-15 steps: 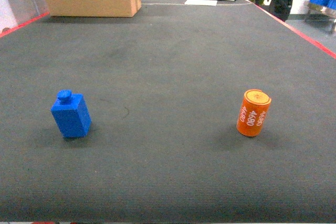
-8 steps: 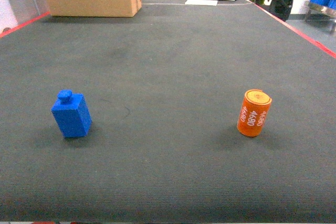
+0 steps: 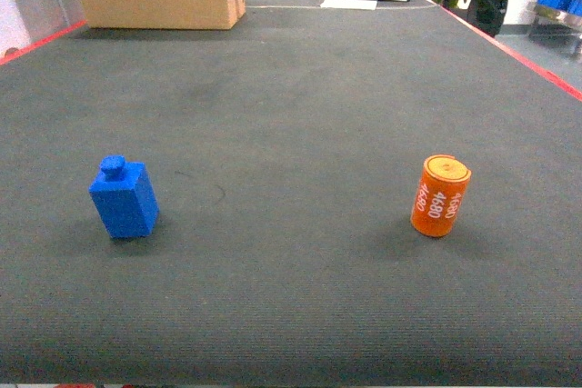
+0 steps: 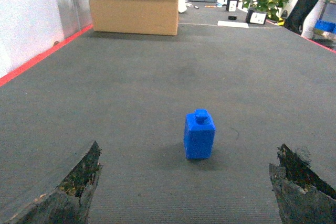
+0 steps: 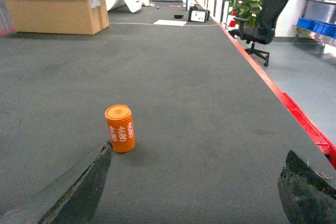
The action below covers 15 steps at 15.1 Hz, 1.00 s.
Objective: Sort blue parts and orange caps into right shelf containers
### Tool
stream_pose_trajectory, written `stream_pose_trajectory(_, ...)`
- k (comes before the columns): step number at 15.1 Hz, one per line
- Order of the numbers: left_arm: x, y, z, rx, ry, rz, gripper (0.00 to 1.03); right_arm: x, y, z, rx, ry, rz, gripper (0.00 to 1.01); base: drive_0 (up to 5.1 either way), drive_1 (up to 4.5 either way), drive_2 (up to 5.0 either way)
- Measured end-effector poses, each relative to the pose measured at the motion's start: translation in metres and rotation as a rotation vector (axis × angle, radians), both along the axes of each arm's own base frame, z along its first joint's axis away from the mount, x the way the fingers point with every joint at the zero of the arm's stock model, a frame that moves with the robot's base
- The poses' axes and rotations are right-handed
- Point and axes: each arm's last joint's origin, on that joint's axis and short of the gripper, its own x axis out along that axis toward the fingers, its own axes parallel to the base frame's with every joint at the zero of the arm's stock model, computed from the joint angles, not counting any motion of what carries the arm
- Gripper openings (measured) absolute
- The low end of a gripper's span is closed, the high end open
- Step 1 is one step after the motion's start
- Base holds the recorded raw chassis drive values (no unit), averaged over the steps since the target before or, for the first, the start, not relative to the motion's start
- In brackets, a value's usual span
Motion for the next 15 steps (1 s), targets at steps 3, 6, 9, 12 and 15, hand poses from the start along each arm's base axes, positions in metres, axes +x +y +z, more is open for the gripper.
stream_pose_trajectory(3,0.000,0.000,0.000,0.000,0.000,0.000,0.98,0.000,0.000,0.000,0.000,0.000,0.000,0.98,0.0,0.00,0.0)
stream_pose_trajectory(6,0.000,0.000,0.000,0.000,0.000,0.000,0.98,0.000,0.000,0.000,0.000,0.000,0.000,0.98,0.0,0.00,0.0)
stream_pose_trajectory(9,0.000,0.000,0.000,0.000,0.000,0.000,0.98,0.000,0.000,0.000,0.000,0.000,0.000,0.98,0.0,0.00,0.0)
stream_pose_trajectory(12,0.017,-0.008,0.004,0.000,0.125,0.077,0.98,0.013,0.006,0.001,-0.041,0.177,-0.053,0.98,0.0,0.00,0.0)
stream_pose_trajectory(15,0.053,-0.010,0.033,-0.033,0.043,0.077,0.98,0.041,0.012,0.025,-0.035,0.097,-0.050,0.98,0.0,0.00,0.0)
